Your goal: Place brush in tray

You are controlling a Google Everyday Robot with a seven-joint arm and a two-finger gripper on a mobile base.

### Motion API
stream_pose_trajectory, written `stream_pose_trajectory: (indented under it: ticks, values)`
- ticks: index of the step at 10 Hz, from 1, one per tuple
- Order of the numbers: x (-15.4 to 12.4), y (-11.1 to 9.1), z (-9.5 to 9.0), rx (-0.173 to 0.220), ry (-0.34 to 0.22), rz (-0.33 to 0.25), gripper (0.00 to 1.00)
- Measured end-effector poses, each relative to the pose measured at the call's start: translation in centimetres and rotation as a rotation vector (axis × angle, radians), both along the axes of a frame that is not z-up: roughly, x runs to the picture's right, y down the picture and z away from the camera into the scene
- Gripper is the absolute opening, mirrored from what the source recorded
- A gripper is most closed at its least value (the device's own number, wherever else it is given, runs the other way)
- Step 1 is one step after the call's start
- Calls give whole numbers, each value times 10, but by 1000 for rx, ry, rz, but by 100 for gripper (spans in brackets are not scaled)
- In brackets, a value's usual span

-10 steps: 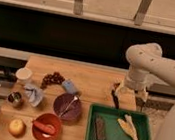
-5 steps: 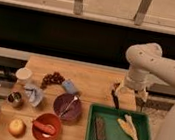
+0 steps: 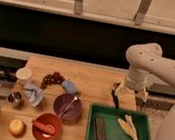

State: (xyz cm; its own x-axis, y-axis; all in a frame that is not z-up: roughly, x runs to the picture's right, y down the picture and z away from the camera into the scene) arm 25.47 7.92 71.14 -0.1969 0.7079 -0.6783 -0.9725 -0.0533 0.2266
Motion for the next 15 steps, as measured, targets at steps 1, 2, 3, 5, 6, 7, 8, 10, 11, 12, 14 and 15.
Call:
stream_pose_trajectory:
  ticks: [1, 2, 3, 5, 6, 7, 8, 10, 11, 12, 14, 15]
  values:
    - [0, 0, 0, 0, 0, 0, 80]
    - [0, 0, 0, 0, 0, 0, 80]
    - [0, 0, 0, 0, 0, 0, 80]
    - [0, 0, 0, 0, 0, 0, 80]
    - [0, 0, 0, 0, 0, 0, 80]
    - [0, 0, 0, 1, 0, -1, 80]
    - [1, -4, 1, 8, -13, -5, 80]
    - [-9, -11, 11, 7, -50, -30, 80]
    - [-25, -13, 19, 0, -76, -52, 80]
    - [-43, -13, 31, -13, -107, -79, 80]
    - [-54, -7, 57, -34, -154, -116, 80]
    - [-54, -6, 65, -31, -168, -120, 80]
